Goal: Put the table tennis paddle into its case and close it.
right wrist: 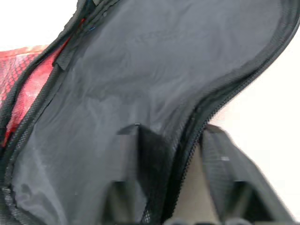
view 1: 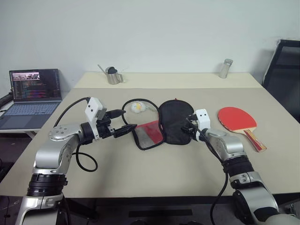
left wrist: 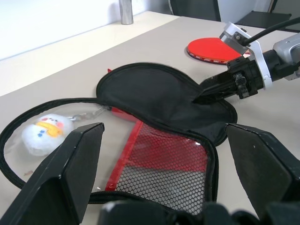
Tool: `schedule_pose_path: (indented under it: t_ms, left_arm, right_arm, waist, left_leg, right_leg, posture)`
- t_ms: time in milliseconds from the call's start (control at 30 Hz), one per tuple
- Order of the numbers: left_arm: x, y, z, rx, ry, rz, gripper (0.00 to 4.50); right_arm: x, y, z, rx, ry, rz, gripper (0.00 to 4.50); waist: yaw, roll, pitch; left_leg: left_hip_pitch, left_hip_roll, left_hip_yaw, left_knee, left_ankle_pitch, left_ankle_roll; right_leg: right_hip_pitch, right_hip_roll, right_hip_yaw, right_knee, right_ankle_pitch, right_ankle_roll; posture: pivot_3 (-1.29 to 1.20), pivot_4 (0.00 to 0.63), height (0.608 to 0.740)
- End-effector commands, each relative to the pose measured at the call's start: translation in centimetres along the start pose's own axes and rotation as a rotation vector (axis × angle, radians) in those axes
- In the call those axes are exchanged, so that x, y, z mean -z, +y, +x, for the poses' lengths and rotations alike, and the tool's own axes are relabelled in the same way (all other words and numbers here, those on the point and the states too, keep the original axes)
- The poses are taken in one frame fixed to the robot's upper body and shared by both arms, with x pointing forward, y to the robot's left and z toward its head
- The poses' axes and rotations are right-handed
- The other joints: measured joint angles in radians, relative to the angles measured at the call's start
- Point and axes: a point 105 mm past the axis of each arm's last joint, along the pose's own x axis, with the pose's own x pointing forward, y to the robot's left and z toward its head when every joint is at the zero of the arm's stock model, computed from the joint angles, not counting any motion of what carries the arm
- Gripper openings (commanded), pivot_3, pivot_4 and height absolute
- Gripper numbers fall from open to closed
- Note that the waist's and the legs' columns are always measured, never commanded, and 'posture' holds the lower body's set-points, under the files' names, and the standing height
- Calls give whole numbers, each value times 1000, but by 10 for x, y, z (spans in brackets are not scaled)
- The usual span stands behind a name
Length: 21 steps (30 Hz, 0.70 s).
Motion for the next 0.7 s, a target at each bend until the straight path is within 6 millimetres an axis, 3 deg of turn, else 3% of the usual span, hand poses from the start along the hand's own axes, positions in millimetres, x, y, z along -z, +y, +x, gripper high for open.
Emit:
schedule_pose_path:
  t_ms: [33,100,133,400,700]
  left_arm:
    - [-7,-1,-1,2,-17,44,4500]
    - [-7,-1,0,4,-14,47,4500]
    - [-6,-1,0,5,-13,49,4500]
    - [-5,-2,1,16,-5,62,4500]
    - [-4,-3,7,39,-9,75,4500]
  right_arm:
    - [-24,5,-3,-11,-65,-21,832]
    - [-25,7,-3,-11,-67,-24,150]
    - [-26,8,-3,-10,-70,-24,21]
    - [-32,6,-6,15,-88,-1,21]
    - [-31,-16,-19,67,-78,-3,21]
  waist:
    - [0,0,0]
    - [0,0,0]
    - [0,0,0]
    - [-1,0,0]
    - [0,0,0]
  left_leg:
    - [0,0,0,0,0,0]
    - [0,0,2,0,0,0]
    - [0,0,3,0,0,0]
    - [3,0,8,0,0,0]
    - [3,0,13,0,0,0]
  right_leg:
    - [0,0,1,1,0,0]
    - [-2,0,5,3,0,0]
    - [-3,0,6,4,0,0]
    - [-5,0,12,8,0,0]
    - [-8,0,16,9,0,0]
  posture:
    - [0,150,740]
    - [0,150,740]
    - [0,150,740]
    - [0,150,740]
    - [0,150,740]
